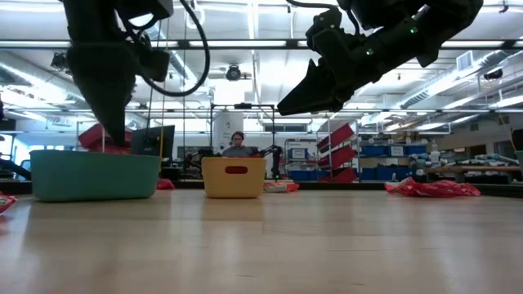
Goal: Sort candy
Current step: Put the orange candy into the green bin
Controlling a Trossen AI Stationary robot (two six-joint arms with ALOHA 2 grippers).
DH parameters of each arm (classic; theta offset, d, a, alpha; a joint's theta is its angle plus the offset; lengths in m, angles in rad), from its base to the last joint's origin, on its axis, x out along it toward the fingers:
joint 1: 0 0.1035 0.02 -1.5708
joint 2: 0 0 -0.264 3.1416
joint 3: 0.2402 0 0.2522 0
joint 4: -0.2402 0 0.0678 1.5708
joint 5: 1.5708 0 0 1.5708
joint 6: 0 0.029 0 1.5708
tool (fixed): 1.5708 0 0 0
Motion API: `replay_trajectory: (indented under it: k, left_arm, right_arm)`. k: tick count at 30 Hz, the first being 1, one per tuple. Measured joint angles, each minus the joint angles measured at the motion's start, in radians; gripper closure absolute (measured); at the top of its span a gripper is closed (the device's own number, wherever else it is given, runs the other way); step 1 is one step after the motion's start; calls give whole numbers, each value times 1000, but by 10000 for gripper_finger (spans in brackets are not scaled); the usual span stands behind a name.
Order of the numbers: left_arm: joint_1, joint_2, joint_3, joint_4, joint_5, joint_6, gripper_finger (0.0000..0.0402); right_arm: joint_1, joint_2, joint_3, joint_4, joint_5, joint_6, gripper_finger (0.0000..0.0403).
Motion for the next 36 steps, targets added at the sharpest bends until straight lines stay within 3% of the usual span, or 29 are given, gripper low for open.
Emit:
replay_trajectory:
  k: [4,9,15,24,31,36]
  left_arm:
    - [-13,0,50,-17,27,11,232]
    - [-100,0,131,-30,125,32,275]
    - [-247,10,136,-11,240,-141,295]
    - [-339,134,136,76,241,-350,237]
    - [-342,250,135,93,293,-351,174]
    - [-350,329,135,97,327,-285,150]
  right_arm:
    - [0,0,0,0,0,0,321]
    - [0,0,0,0,0,0,321]
    - [0,0,0,-1,0,-1,321]
    - [0,0,0,1,0,-1,321]
    - [0,0,0,0,0,-4,321]
    - [0,0,0,-2,0,-4,321]
